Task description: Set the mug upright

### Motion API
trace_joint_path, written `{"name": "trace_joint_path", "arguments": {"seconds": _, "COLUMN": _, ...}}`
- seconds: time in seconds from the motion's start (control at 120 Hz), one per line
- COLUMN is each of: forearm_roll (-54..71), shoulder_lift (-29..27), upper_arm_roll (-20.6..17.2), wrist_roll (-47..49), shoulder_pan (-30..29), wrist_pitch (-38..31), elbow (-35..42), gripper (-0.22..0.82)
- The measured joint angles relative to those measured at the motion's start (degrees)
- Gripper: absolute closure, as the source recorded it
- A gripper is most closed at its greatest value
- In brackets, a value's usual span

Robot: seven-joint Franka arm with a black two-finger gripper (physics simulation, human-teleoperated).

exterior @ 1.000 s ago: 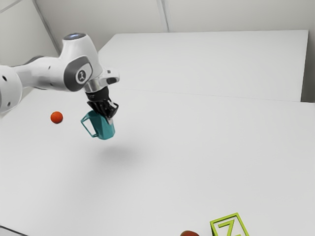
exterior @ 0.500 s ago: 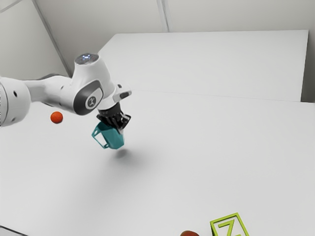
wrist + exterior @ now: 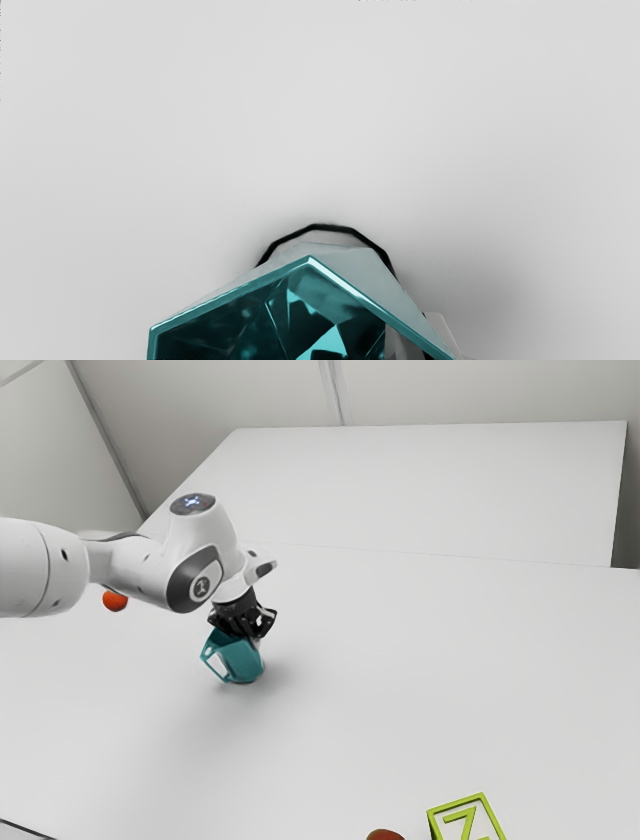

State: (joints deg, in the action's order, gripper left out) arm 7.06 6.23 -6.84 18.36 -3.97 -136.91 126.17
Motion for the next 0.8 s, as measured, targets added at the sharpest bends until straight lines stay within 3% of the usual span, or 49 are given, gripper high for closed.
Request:
{"name": "trace_joint_path", "arguments": {"seconds": 0.183, "forearm_roll": -0.36, "shoulder_lift": -1.49, "upper_arm_roll": -0.12, "wrist_roll": 1.34, "shoulder_pan": -0.04, "wrist_pitch": 0.36, "elbow": -0.11, "gripper": 0.38}}
{"name": "trace_joint_path", "arguments": {"seconds": 0.317, "forearm_roll": -0.43, "shoulder_lift": -3.92, "upper_arm_roll": -0.11, "wrist_roll": 1.99, "shoulder_pan": -0.03, "wrist_pitch": 2.09, "elbow": -0.37, "gripper": 0.2}}
{"name": "trace_joint_path", "arguments": {"seconds": 0.483, "forearm_roll": -0.53, "shoulder_lift": -8.07, "upper_arm_roll": -0.01, "wrist_roll": 2.55, "shoulder_pan": 0.21, "wrist_pitch": 6.81, "elbow": -2.66, "gripper": 0.09}}
{"name": "trace_joint_path", "arguments": {"seconds": 0.8, "forearm_roll": -0.48, "shoulder_lift": -8.46, "upper_arm_roll": -1.06, "wrist_roll": 0.67, "shoulder_pan": 2.79, "wrist_pitch": 22.65, "elbow": -19.43, "gripper": 0.02}}
